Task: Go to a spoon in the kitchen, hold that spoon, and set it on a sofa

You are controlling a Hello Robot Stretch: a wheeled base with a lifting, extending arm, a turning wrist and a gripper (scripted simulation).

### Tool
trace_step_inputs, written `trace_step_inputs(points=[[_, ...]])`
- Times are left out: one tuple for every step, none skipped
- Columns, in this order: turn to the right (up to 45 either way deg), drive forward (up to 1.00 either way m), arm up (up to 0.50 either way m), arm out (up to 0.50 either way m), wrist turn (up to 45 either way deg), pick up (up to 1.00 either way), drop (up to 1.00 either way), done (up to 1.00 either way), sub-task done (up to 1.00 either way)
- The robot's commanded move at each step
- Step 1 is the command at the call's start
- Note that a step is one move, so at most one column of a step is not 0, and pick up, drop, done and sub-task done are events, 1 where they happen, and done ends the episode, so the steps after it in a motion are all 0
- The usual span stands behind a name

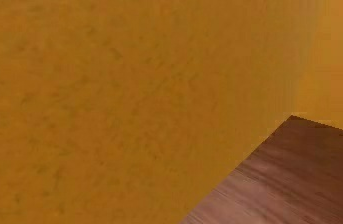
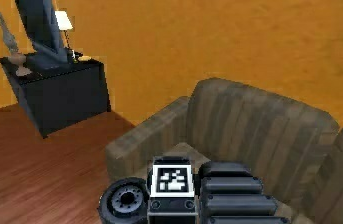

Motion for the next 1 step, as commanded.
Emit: trace_step_inputs(points=[[-45.0,0.00,0.00,0.00,0.0,0.00,0.00,0.00,0.00]])
